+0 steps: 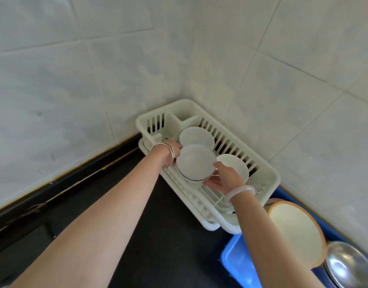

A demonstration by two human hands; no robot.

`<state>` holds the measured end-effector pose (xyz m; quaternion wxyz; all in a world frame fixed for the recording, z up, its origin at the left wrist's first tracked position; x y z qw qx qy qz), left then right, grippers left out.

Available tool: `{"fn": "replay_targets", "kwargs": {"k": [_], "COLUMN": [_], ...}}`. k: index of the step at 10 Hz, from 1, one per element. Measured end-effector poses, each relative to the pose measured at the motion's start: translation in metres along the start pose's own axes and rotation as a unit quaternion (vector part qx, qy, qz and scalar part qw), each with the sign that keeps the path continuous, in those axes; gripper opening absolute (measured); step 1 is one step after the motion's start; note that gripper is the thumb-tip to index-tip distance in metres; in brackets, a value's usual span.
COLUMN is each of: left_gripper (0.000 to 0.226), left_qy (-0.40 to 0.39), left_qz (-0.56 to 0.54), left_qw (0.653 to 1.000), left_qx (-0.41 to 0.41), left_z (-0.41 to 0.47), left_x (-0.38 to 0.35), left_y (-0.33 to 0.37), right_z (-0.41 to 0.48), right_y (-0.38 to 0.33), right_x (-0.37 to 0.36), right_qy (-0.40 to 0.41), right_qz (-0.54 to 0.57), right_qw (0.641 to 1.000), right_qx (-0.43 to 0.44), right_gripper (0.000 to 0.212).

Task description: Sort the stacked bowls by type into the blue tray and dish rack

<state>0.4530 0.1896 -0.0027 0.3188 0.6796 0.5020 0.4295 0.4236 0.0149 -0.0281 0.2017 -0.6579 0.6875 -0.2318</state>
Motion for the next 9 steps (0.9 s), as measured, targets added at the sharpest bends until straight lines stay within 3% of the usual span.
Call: {"fn": "replay_targets", "kwargs": {"k": [1, 3, 4, 5, 6, 8, 9], "left_gripper": [0.038, 0.025, 0.034, 0.036, 0.037, 0.013, 0.02], "left_qy": [-0.031, -0.076, -0.089, -0.082, -0.071, 0.004, 0.041], "left_qz": [0.04, 0.123, 0.178, 0.191, 0.138, 0.11, 0.077], "left_qw": [0.999, 0.988, 0.978, 0.975, 0.985, 0.994, 0.996], "left_qx": [0.02, 0.051, 0.066, 0.078, 0.081, 0.022, -0.02], "left_z": [0.01, 0.025, 0.034, 0.039, 0.044, 0.046, 0.042], "left_x": [-0.006, -0.02, -0.021, -0.018, -0.019, -0.021, -0.019], "left_y": [-0.003, -0.01, -0.017, -0.019, -0.021, -0.021, -0.018], "right_z": [0.009, 0.019, 0.021, 0.023, 0.026, 0.018, 0.005], "right_y": [0.007, 0.022, 0.026, 0.026, 0.03, 0.035, 0.028], "right_x": [0.003, 0.012, 0.012, 0.013, 0.014, 0.012, 0.018], "right_qy": [0.003, 0.017, 0.016, 0.02, 0.028, 0.028, 0.049], "right_qz": [0.002, -0.016, -0.015, -0.019, -0.057, -0.082, -0.1], "right_qw": [1.0, 0.999, 0.999, 0.999, 0.997, 0.996, 0.993], "right_qx": [-0.013, -0.033, -0.033, -0.034, -0.036, -0.03, 0.022], "right_gripper": [0.03, 0.025, 0.023, 0.024, 0.024, 0.026, 0.035]}}
Point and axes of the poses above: each hand's wrist, its own z-axis towards the middle knuckle, its own x-axis out of the back of the hand, y = z × x, the point moved 6 cm from there along z, towards the middle knuckle, and after that the axes turned 11 degrees about -x, right-handed, at the moved point
